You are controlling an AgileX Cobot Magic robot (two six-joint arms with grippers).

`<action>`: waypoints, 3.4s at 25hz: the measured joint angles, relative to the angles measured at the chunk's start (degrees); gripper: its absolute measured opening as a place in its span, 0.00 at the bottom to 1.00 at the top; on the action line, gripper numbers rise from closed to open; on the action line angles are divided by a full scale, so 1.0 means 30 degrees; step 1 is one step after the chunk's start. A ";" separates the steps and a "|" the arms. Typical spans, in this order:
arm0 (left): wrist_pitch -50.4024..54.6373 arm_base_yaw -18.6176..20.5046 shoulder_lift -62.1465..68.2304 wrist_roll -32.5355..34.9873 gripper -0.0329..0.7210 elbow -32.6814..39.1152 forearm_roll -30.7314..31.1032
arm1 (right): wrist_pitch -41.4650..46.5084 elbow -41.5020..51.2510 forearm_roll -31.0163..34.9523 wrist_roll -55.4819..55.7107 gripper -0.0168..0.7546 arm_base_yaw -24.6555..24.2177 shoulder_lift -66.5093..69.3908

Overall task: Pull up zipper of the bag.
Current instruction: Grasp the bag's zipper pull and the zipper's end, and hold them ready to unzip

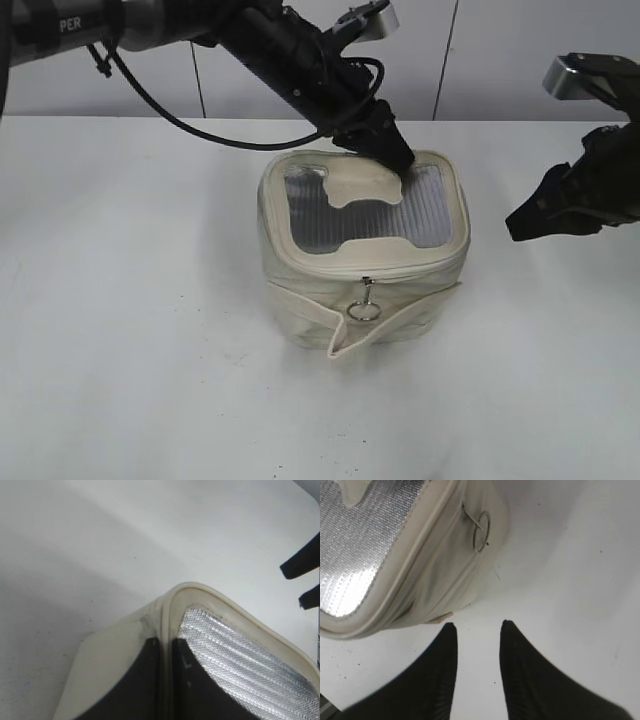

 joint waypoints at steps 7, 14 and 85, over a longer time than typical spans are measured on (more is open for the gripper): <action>-0.0003 -0.0457 0.0000 0.0000 0.10 0.0032 0.0019 | -0.0821 0.0017 0.0671 -0.1828 0.51 0.0013 0.1296; 0.0018 -0.0495 0.0000 0.0000 0.10 0.0032 0.0019 | -0.0854 0.0038 0.3532 -0.5744 0.64 0.0022 0.2254; 0.1881 -0.0195 0.0000 -0.1159 0.09 0.0180 -0.0147 | -0.1998 -0.1060 -0.1722 0.6510 0.17 1.2913 0.1047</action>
